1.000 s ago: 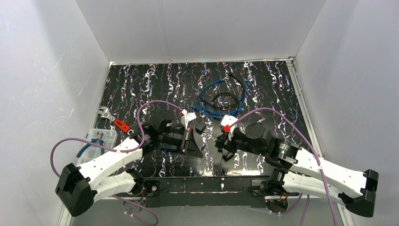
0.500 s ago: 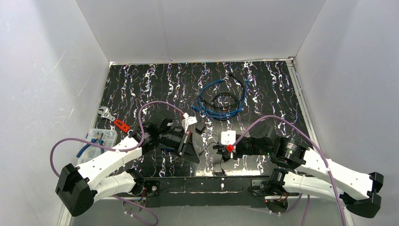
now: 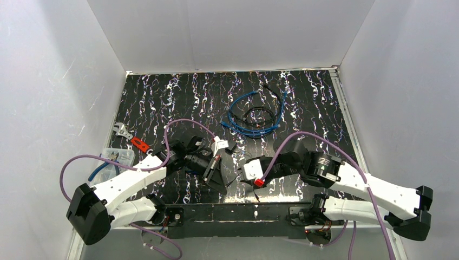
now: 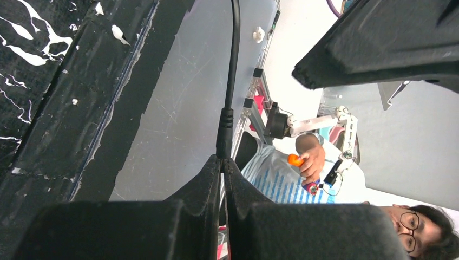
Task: Insert the plug into the switch port
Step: Pick up the power from the center of the board.
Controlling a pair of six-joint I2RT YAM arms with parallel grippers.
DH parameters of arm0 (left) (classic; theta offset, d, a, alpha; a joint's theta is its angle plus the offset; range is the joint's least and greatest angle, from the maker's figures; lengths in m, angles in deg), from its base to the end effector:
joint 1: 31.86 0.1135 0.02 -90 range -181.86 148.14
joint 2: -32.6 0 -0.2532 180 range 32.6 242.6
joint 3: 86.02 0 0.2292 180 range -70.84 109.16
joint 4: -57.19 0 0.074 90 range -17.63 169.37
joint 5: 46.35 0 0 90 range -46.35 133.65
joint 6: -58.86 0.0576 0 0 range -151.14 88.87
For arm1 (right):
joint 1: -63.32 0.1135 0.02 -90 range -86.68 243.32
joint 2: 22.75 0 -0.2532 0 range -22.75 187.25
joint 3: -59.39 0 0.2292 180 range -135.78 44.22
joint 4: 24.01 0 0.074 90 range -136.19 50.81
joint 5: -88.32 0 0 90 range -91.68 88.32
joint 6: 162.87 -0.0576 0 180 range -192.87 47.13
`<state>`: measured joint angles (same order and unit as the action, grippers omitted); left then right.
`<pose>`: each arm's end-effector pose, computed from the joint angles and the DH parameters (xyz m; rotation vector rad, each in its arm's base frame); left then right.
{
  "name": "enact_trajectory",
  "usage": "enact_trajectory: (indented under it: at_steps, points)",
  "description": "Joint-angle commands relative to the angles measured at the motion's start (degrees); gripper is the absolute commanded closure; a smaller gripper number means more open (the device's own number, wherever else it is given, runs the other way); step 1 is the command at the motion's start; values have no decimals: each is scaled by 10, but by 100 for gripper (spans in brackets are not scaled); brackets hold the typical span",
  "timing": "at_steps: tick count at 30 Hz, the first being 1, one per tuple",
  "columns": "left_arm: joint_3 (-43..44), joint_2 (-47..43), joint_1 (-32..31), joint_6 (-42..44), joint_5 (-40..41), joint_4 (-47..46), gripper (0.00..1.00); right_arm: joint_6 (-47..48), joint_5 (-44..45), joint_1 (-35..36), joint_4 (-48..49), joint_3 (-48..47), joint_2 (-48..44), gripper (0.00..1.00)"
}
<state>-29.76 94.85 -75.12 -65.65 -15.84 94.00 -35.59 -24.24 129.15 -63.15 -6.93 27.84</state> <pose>0.1159 -0.1772 0.2435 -0.8053 -2.4218 1.7806 0.0603 0.1884 0.3207 -1.7281 1.0376 0.7100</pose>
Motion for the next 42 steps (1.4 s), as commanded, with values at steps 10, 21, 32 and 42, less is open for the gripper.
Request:
enact_trajectory:
  at_steps: [10, 21, 32, 42]
  points:
    - [16, 7, -1, 8, -49, 7, 100, 35, -19, 48, 41, -25, 59, 54]
    - [12, 9, -1, 3, -53, 3, 100, 50, 3, 67, 36, -35, 86, 62]
    - [12, 8, -1, -2, -57, -2, 100, 53, 23, 78, 40, -34, 99, 69]
    - [8, 7, -1, -7, -59, -13, 100, 52, 27, 81, 44, -36, 103, 87]
